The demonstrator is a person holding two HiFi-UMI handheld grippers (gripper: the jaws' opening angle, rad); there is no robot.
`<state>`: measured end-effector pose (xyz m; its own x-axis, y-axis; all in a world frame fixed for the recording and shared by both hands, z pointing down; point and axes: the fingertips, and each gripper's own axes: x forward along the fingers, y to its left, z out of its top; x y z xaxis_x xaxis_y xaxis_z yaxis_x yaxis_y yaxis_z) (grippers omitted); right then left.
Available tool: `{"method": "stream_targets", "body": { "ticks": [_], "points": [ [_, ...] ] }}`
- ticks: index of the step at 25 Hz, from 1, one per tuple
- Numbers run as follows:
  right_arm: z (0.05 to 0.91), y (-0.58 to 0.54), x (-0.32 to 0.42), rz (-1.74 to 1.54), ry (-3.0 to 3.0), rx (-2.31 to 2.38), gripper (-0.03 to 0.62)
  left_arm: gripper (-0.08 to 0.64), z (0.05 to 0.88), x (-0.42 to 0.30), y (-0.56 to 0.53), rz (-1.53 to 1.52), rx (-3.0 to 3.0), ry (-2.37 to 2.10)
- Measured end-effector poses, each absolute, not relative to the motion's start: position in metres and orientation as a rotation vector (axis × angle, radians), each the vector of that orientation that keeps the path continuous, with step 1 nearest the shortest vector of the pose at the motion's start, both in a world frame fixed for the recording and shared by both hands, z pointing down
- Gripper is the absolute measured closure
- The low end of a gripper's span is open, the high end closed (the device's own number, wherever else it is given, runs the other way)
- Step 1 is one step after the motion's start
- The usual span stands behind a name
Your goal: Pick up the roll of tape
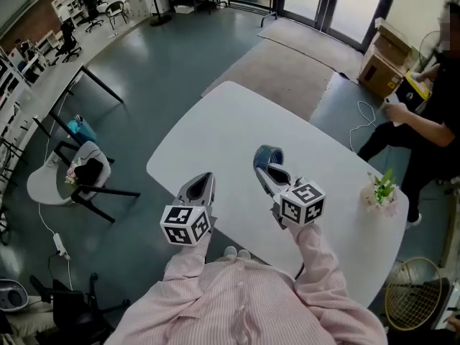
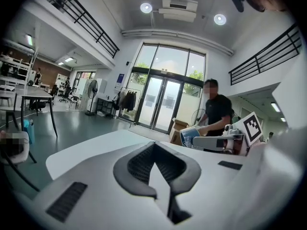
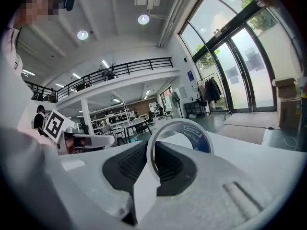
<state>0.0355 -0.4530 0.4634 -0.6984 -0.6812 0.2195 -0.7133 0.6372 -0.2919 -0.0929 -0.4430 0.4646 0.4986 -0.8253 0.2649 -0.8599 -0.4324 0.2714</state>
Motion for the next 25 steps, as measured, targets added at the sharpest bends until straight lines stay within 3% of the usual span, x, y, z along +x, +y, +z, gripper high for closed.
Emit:
{"method": "stream_targets", "body": {
  "ticks": [25],
  "points": [
    [0.395, -0.440, 0.090, 0.464, -2.854, 1.637, 0.543, 0.560, 0.398, -0.116, -0.445, 0.007, 2.519, -1.521]
  ]
}}
